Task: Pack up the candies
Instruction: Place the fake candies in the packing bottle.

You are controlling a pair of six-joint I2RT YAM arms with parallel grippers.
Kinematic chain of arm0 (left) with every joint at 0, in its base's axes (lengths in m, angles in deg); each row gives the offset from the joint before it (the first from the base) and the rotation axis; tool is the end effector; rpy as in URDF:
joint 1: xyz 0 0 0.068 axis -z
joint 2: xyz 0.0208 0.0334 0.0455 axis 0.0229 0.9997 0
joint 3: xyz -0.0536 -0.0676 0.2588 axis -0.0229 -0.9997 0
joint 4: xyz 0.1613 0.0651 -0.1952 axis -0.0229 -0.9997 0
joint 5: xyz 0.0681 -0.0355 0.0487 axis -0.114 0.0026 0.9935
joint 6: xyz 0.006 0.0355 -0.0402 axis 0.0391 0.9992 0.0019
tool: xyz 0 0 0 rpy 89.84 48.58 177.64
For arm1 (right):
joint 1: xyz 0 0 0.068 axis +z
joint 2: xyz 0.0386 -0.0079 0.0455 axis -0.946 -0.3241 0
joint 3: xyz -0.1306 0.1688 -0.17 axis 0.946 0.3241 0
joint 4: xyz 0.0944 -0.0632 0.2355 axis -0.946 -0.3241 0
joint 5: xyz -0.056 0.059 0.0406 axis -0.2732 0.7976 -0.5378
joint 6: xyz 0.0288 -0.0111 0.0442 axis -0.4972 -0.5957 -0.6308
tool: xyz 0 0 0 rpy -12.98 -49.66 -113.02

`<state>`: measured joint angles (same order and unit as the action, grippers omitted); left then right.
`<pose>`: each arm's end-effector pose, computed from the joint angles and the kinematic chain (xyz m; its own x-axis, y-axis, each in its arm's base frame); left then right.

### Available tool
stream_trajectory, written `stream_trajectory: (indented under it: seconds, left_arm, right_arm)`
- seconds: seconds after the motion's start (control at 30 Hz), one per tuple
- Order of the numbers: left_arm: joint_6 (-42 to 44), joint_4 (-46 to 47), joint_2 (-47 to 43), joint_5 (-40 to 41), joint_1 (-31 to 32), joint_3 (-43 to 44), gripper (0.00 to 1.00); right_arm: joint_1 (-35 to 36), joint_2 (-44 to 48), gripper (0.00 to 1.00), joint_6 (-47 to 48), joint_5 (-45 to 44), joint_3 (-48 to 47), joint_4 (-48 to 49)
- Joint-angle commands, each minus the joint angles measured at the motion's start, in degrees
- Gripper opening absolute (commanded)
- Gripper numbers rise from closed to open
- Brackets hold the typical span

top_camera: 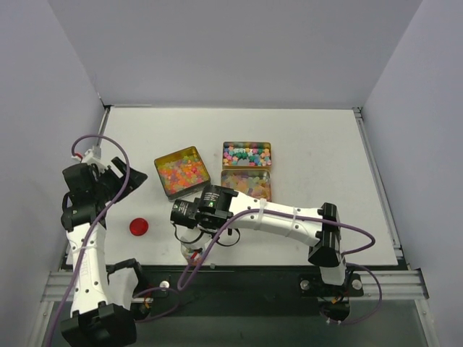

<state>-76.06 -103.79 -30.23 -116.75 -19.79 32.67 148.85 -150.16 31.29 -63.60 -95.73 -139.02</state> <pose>0.1745 0.0408 0.3047 -0.5112 -0.6105 -0.6050 -0.1785 0.7640 -0.6201 0.0956 0.3781 0.3238 0.7281 -0.6570 0.1956 -0.5331 -0.7221 -0.4409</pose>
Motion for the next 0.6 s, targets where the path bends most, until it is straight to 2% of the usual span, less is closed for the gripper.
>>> stream_trajectory:
  seconds: [0.0,0.57]
  left_arm:
    - [-0.20,2.01,-1.47,-1.15,-0.50,-0.25,0.83]
    - [0.06,1.93,-0.68,-1.94,-0.33,-0.51,0.83]
  right_arm:
    - [1.34,-0.57,0.00,-1.04,-3.44,-2.40,-4.21]
    - [2.31,-3.73,0.00,1.51,-8.81,-6.53,-5.53]
